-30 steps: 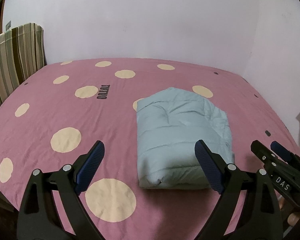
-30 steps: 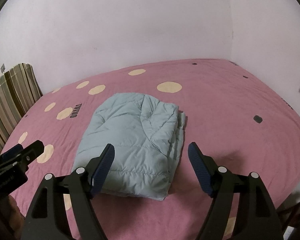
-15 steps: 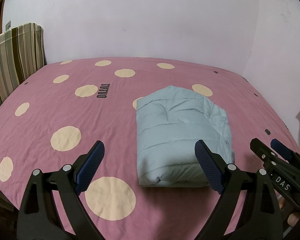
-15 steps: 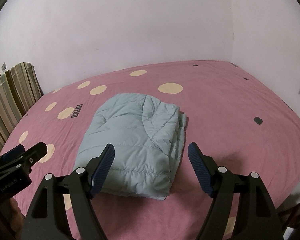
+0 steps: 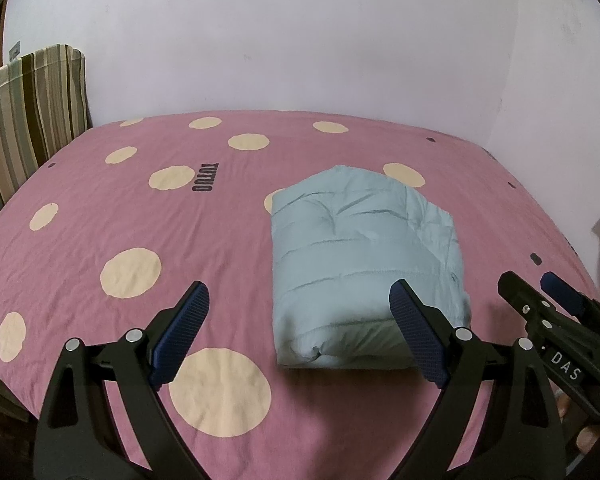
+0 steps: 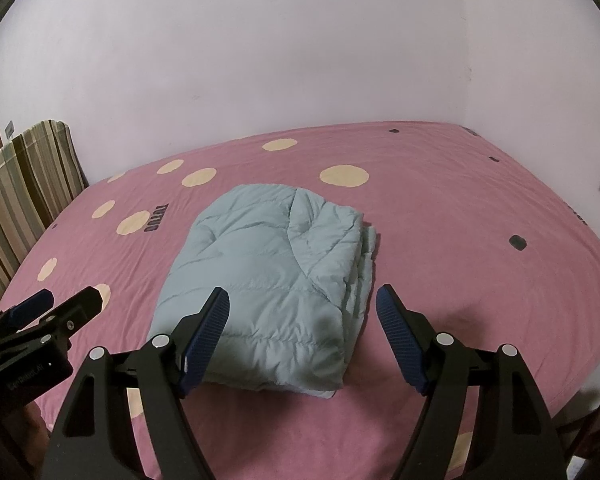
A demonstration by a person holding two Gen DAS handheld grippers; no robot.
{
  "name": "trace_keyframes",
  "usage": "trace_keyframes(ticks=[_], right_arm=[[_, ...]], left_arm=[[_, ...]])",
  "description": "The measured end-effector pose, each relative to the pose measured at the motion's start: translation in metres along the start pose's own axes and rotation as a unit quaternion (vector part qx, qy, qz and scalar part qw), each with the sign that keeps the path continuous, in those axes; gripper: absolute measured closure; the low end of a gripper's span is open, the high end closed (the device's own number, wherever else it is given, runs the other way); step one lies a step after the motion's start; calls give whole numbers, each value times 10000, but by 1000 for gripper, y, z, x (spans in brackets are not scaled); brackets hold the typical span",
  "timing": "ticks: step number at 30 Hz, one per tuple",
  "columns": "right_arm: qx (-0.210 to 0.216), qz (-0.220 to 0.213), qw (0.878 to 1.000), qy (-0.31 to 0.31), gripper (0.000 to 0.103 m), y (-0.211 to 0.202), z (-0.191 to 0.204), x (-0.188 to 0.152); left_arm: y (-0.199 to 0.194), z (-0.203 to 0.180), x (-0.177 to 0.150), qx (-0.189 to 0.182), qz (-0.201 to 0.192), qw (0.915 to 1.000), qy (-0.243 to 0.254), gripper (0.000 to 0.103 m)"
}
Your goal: Fold large clothes
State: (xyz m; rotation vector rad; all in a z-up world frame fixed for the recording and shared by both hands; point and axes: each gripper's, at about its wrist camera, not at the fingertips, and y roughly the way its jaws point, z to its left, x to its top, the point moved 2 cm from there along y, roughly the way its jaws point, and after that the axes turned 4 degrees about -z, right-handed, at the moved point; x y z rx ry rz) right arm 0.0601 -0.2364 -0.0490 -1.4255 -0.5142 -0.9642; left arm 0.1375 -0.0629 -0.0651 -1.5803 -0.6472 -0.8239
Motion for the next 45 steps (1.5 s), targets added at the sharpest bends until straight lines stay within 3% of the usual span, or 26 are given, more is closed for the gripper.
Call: trace_keyframes(ticks=[37,45], right_arm=[[84,-63,9998,-160,28,-6,-5,2],[115,-179,9994,-255,23,-16,-4,4]], left_arm=[[-17,0,-3,19,-262,9996,127,10],[-29,-2,-1,67,-411,9989,212,10]])
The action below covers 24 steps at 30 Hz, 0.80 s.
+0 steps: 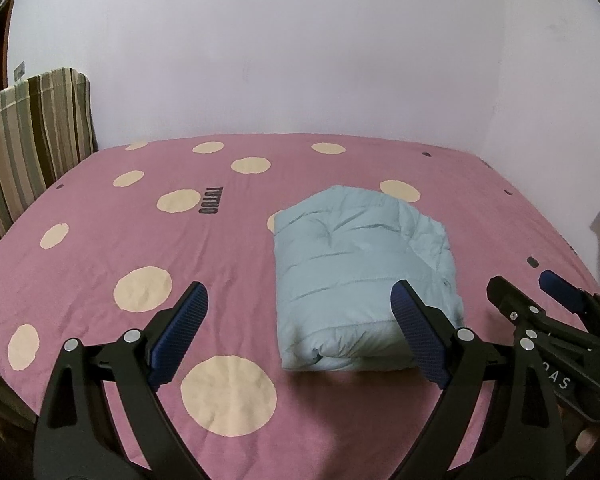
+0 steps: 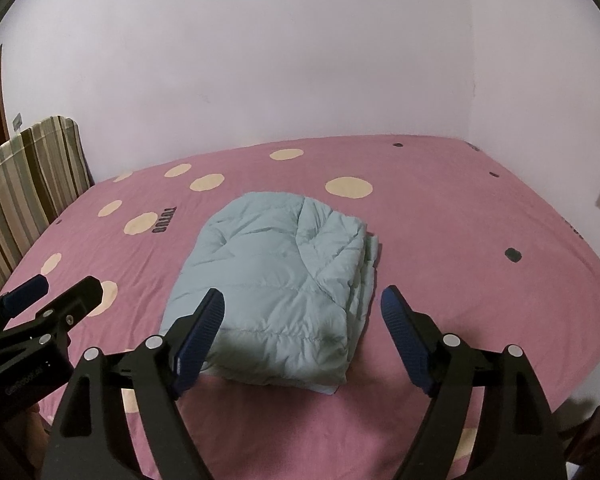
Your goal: Fold large clothes
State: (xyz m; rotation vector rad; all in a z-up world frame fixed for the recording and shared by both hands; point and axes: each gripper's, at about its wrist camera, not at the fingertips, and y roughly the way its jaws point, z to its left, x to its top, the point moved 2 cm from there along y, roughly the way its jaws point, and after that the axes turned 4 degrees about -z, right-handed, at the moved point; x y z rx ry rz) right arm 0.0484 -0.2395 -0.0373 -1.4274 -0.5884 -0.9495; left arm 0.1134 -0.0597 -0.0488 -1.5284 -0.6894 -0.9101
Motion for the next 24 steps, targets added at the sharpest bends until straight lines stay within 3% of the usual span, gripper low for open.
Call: trace_keyframes(ticks=[12,14,20,24], right_arm=[[9,-76,9999,-85,22,-6,-1,1],[17,-64,9999,-93,22,-6,-2,1],[42,-10,9999,-111,22,-2,-3,1],[65,34,9999,-113,22,5,-6,1]], left_arm=[[-8,0,0,25,-65,10000,15,9],[-8,0,-1,42,-68,10000,17,2],[-4,1,-3,-72,-56,10000,-28,2],[4,2,-6,72,6,10000,-61,2]])
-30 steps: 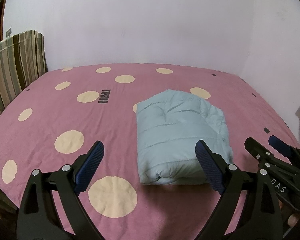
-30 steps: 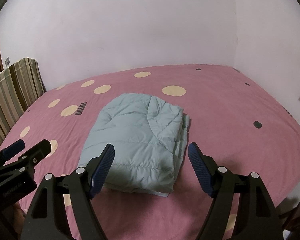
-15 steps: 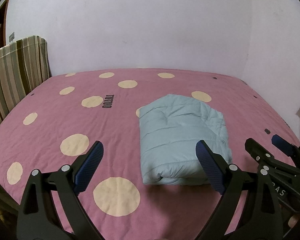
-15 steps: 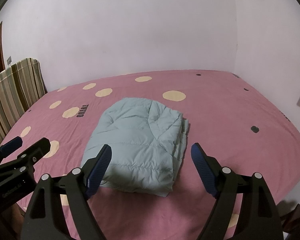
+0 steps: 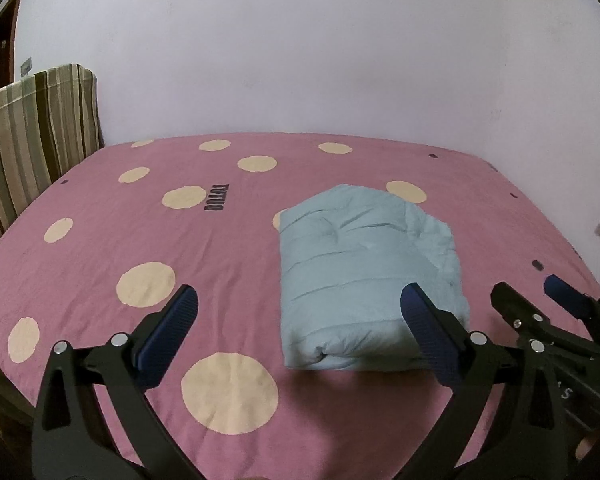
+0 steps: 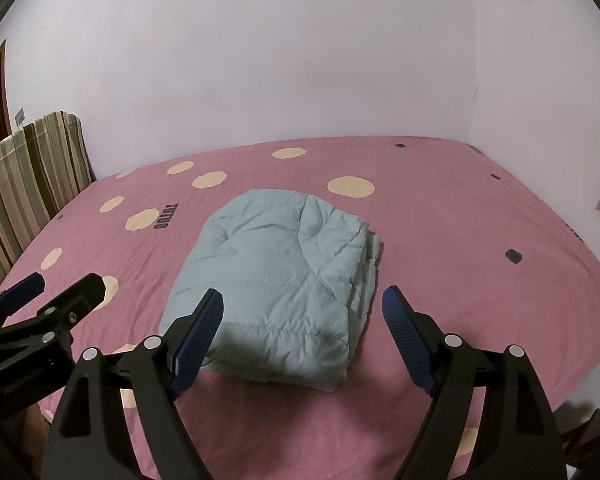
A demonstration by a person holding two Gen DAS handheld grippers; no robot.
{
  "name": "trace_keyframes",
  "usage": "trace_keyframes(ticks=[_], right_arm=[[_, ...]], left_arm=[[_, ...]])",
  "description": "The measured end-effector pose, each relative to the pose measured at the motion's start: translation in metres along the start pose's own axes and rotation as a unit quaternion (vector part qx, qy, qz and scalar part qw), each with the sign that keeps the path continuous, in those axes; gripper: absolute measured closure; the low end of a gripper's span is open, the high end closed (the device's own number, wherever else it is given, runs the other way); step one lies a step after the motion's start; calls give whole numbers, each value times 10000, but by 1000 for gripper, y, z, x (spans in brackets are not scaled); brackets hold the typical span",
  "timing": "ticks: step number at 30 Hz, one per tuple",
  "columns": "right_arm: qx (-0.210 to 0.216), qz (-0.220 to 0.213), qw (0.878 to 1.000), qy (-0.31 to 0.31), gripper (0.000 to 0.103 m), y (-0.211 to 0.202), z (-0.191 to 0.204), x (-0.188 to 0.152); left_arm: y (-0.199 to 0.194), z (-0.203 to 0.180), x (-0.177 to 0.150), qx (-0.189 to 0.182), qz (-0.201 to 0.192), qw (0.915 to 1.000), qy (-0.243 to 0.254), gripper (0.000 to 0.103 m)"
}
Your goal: Fold large clothes
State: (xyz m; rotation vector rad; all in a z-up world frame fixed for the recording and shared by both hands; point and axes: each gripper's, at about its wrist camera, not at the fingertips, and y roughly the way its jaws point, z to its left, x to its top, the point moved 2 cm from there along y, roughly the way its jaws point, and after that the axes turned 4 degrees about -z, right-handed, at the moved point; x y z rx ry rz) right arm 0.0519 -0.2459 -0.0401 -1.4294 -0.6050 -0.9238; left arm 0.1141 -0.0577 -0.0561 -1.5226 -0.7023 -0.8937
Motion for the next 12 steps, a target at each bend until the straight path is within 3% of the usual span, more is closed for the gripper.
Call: trace_keyframes(ticks=[3,6,10,12], right_arm=[[8,89,10000,13,22,7,-3,-1],[-9,125,9999,35,22,14,-9,-1],[-176,165,9995,185,22,30,-30,1],[-388,178,9985,345,22,42,-51,1]], left_arm=[[10,1,-1,22,93,9999,113,2],[21,14,0,392,56,9992,29,2],[55,52,-2,695,415,9965,-205,2],[79,84,-6,1015,610,9921,-423,2]])
